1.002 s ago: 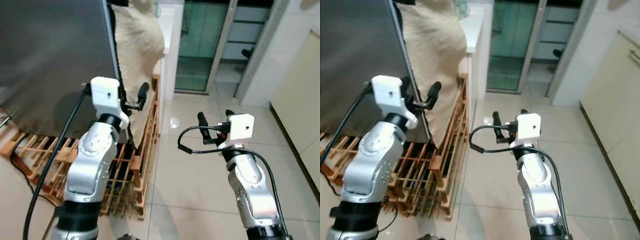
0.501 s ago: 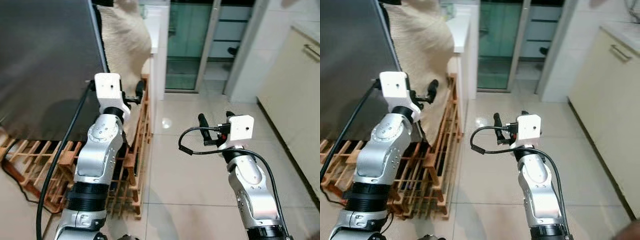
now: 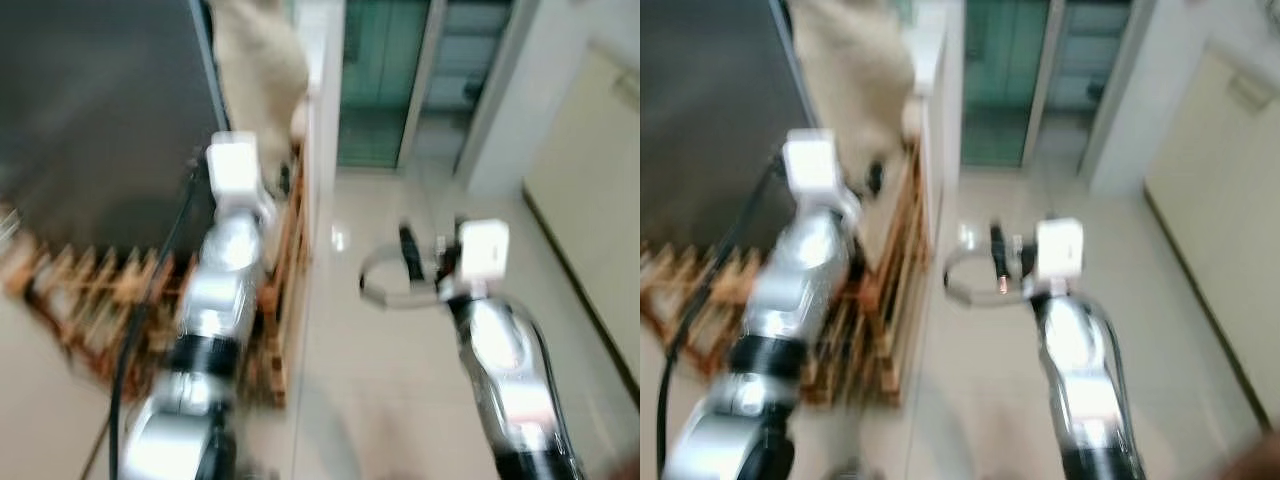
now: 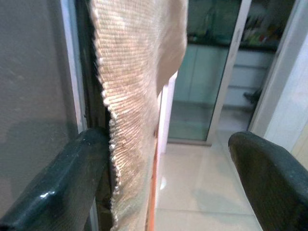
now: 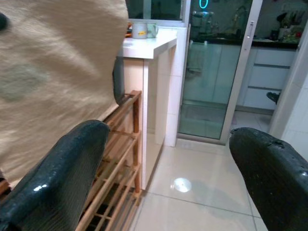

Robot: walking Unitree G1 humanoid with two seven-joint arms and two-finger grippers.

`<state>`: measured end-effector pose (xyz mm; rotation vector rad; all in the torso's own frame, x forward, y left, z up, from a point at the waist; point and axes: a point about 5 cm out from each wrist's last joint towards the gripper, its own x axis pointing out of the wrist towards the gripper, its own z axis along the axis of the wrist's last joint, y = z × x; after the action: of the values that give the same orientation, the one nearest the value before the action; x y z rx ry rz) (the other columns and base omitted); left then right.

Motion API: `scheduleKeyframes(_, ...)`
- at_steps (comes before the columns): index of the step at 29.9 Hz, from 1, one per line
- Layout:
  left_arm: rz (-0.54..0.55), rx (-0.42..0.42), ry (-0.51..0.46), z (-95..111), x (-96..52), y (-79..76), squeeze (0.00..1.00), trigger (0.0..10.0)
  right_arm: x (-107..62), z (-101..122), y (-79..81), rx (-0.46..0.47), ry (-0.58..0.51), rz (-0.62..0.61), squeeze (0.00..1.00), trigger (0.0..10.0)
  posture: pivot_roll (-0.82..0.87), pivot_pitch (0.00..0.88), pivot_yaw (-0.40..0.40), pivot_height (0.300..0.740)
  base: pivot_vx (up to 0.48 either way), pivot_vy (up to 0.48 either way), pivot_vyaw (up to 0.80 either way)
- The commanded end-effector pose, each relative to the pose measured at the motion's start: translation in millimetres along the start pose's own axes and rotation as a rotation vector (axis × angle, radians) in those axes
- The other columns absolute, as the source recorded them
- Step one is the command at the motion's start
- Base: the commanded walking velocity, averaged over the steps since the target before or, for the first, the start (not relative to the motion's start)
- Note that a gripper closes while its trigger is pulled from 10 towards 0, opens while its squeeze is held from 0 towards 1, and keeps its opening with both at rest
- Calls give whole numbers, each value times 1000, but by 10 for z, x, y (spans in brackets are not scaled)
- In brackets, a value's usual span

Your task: Restocking fridge

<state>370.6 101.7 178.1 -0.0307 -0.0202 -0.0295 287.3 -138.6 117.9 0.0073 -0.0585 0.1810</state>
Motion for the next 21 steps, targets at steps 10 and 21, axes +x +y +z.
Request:
scheduleKeyframes(10, 26, 29, -32, 87, 255, -144, 0, 10000, -1, 10, -79, -15, -6, -26, 0, 10000, -139, 0, 26, 740, 0, 0, 0)
scheduleKeyframes(21, -191, -85, -46, 121, 255, -599, 0, 10000, -5, -12, -81, -18, 0, -31, 0, 10000, -146, 0, 33, 740, 0, 0, 0)
